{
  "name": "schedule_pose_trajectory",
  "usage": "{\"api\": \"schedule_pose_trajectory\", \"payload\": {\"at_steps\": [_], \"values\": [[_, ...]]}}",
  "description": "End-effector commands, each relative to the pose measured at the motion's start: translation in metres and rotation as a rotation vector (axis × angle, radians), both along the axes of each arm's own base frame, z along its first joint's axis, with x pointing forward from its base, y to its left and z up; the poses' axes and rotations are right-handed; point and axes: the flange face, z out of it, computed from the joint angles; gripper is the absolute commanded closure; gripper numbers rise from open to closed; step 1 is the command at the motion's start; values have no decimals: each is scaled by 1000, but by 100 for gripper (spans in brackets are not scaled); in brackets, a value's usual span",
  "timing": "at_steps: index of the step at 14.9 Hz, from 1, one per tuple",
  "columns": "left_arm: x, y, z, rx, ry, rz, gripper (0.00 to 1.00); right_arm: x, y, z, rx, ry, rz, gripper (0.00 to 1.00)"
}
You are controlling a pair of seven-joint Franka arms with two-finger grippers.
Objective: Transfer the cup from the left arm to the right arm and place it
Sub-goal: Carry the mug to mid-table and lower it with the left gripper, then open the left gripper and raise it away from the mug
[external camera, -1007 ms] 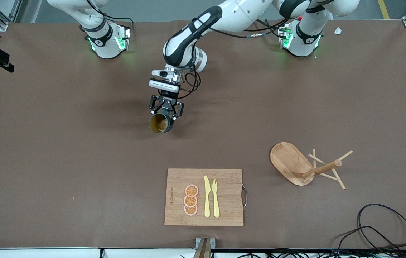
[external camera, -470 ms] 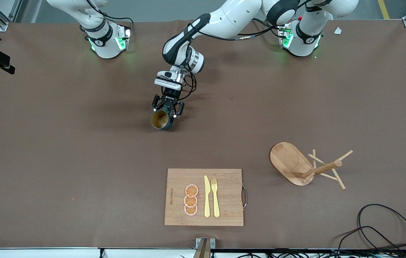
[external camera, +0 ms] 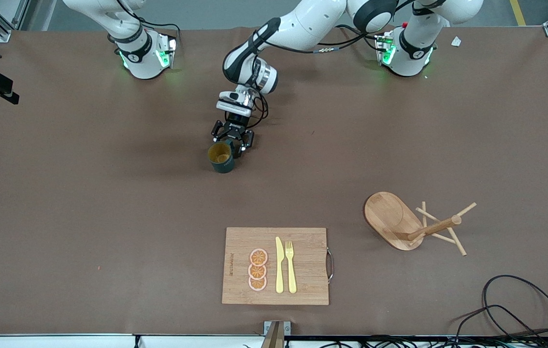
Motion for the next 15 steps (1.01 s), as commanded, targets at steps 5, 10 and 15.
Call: {"api": "schedule_pose_trajectory", "payload": {"at_steps": [5, 10, 15], "values": [[-71, -16, 66, -111, 236, 365, 0, 42, -27, -58, -15, 50, -36, 0], [-80, -12, 149, -30, 328, 623, 0, 55, -43, -90, -18, 103, -62, 0], [-38, 9, 273, 83, 542, 746, 1, 58, -25, -95, -32, 106, -223, 0]]}}
